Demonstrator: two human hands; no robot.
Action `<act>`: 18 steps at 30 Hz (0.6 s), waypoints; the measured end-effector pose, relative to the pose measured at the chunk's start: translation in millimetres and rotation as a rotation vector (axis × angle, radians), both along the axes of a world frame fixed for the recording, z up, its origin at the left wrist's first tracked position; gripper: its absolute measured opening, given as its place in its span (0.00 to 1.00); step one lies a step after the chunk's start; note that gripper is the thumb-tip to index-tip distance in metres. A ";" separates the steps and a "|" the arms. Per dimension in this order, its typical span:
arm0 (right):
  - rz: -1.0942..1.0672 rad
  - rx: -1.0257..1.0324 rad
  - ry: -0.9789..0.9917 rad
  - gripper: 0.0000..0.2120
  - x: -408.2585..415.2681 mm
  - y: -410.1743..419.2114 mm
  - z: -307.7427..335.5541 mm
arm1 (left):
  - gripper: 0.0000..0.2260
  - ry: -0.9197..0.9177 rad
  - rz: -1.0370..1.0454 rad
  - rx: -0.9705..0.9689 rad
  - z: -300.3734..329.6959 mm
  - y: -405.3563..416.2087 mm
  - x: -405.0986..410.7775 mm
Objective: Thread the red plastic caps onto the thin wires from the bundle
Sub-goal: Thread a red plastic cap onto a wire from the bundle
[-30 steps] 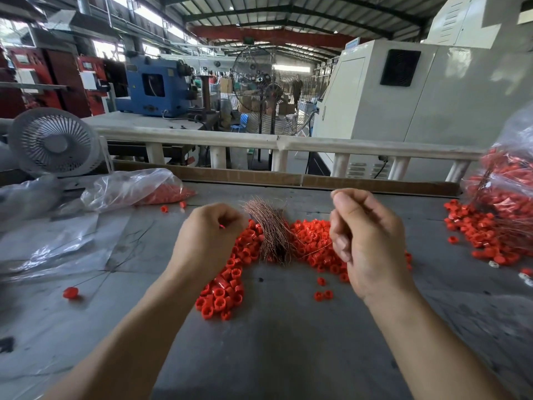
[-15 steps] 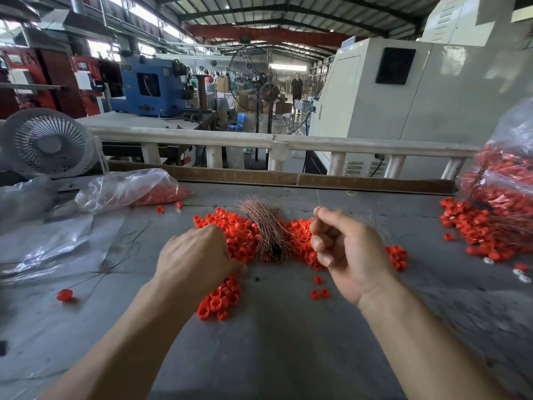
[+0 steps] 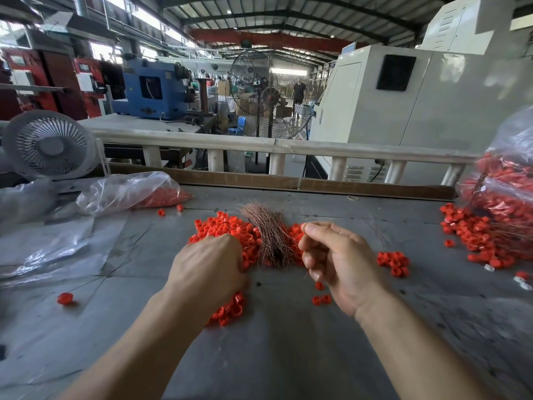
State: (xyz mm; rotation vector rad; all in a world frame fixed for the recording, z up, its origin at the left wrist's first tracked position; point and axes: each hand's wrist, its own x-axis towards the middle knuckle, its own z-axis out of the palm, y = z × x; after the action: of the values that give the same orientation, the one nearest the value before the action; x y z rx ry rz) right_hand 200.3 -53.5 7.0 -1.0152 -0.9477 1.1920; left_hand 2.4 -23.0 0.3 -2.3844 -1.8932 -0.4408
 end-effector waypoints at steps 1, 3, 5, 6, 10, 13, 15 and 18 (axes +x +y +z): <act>0.000 0.002 -0.010 0.04 0.0 -0.2 -0.2 | 0.10 -0.006 -0.002 -0.005 0.1 -0.3 0.2; -0.003 0.008 -0.026 0.04 0.0 -0.4 -0.5 | 0.10 -0.011 -0.008 -0.006 0.2 -0.7 -0.6; -0.006 0.016 -0.038 0.04 -0.1 -0.4 -0.9 | 0.10 0.005 -0.019 -0.013 0.3 -1.1 -2.1; -0.006 0.021 -0.044 0.04 -0.2 -0.3 -1.1 | 0.09 0.017 -0.021 -0.025 0.5 -1.5 -2.7; -0.002 0.033 -0.074 0.05 -1.0 -0.2 -2.4 | 0.06 0.061 -0.025 -0.054 -1.0 -3.5 -2.6; 0.002 0.035 -0.082 0.05 -0.7 -0.1 -3.5 | 0.05 0.071 -0.025 -0.065 -2.6 -4.5 -0.2; 0.003 0.036 -0.091 0.06 -0.7 -0.3 -3.8 | 0.05 0.057 -0.038 -0.073 -3.1 -5.2 1.6; 0.006 0.037 -0.093 0.06 -0.8 -0.3 -4.3 | 0.04 0.029 -0.061 -0.081 -2.4 -7.4 5.1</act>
State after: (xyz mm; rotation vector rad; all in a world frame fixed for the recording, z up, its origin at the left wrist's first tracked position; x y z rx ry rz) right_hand 199.5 -53.8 2.7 -1.0454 -1.0426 1.1362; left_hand 7.5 -30.5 -2.1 -2.4911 -1.8646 -0.3373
